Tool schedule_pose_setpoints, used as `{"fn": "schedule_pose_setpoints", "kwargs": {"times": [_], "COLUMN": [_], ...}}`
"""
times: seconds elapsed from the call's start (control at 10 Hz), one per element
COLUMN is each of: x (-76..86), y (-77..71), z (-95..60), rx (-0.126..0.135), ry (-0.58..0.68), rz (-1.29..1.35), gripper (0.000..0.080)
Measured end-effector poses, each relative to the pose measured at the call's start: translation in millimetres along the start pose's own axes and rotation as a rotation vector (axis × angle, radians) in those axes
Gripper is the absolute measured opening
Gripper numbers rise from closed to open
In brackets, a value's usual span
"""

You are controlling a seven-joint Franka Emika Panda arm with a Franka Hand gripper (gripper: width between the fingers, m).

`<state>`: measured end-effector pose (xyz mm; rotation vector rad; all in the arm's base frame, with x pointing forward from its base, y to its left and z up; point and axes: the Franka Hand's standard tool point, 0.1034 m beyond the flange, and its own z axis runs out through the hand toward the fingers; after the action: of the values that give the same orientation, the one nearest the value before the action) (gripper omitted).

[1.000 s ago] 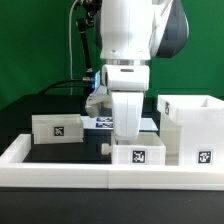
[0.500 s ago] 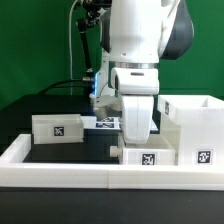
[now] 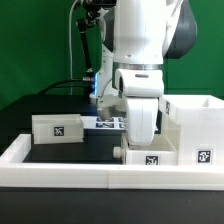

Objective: Assemble drawer

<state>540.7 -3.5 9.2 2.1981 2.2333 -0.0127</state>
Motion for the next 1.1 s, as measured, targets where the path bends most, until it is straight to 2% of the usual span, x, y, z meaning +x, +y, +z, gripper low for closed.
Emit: {"fn": "schedule_pose_setpoints", "kwargs": {"times": [0.7,1.1], "x": [0.2,15.4], "y": [-0.2,3.5], "z": [0.3,-0.1], "rx": [-0.003,0.008], "ry": [0.001,-0.006], "rz": [0.009,-0.003], "gripper": [0.0042,0.0042]}}
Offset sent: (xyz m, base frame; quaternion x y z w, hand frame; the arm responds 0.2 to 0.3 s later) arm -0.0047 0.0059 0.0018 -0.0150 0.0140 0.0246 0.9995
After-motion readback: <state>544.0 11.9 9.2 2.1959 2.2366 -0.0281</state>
